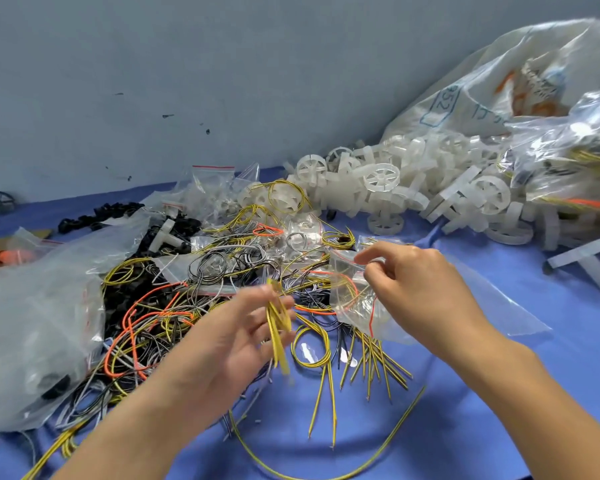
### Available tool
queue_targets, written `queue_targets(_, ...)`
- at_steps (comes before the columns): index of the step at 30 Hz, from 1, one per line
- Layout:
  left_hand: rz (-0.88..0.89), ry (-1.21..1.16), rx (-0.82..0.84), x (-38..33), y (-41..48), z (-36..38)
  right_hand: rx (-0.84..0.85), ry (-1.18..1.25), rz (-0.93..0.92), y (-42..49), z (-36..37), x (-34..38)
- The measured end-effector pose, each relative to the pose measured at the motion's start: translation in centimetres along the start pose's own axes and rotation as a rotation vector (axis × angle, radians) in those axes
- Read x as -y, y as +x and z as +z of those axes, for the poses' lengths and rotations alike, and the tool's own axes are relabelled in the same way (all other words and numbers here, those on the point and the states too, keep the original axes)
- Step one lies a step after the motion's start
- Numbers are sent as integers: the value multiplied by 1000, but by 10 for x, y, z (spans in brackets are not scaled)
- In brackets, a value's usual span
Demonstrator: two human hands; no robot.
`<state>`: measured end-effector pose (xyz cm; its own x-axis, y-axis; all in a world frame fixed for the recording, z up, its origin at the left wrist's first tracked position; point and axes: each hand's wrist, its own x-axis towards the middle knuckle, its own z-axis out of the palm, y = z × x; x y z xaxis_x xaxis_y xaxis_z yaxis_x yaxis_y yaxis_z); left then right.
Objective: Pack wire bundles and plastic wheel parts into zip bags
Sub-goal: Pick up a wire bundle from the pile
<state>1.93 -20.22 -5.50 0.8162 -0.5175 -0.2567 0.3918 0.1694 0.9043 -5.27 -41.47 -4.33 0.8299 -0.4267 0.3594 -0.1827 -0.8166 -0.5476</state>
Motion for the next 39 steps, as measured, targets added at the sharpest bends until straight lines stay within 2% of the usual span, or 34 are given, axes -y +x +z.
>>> queue_targets(1, -30, -170, 66, -6, -2, -1, 10, 7, -12, 0, 1, 1)
queue_targets(3, -14, -196, 148, -10, -6, -1, 20, 24, -39, -1, 2, 4)
queue_targets(10, 281, 464, 24, 2, -13, 4, 123, 71, -158, -6, 11, 23)
queue_targets(13, 478, 844, -142, 8, -13, 0, 179, 282, -243, -11, 19, 39)
queue_targets(15, 581, 1029, -170, 12, -15, -2, 273, 387, -266, -16, 27, 51)
queue_targets(20, 716, 1199, -283, 13, -20, -3, 294, 376, -222, -16, 38, 56)
queue_targets(22, 911, 1347, -352, 10, -19, -6, 306, 421, -174, -13, 36, 56)
queue_targets(24, 1108, 1552, -314, 6, -16, -8, 380, 452, -162, -12, 35, 54)
queue_targets(25, 1146, 1632, -272, 4, -16, -8, 437, 457, -175, -12, 34, 54)
queue_targets(27, 1107, 1736, -205, 2, -14, -11, 545, 488, -199, -12, 33, 53)
queue_targets(30, 974, 1815, -167, 1, -13, -18, 607, 565, -187, -10, 31, 52)
queue_targets(34, 901, 1716, -121, -4, -13, -20, 608, 679, -106, -8, 28, 51)
queue_targets(36, 810, 1656, -94, -6, -14, -20, 602, 704, -63, -6, 26, 50)
queue_targets(39, 712, 1636, -130, -9, -14, -23, 597, 763, 17, -5, 24, 48)
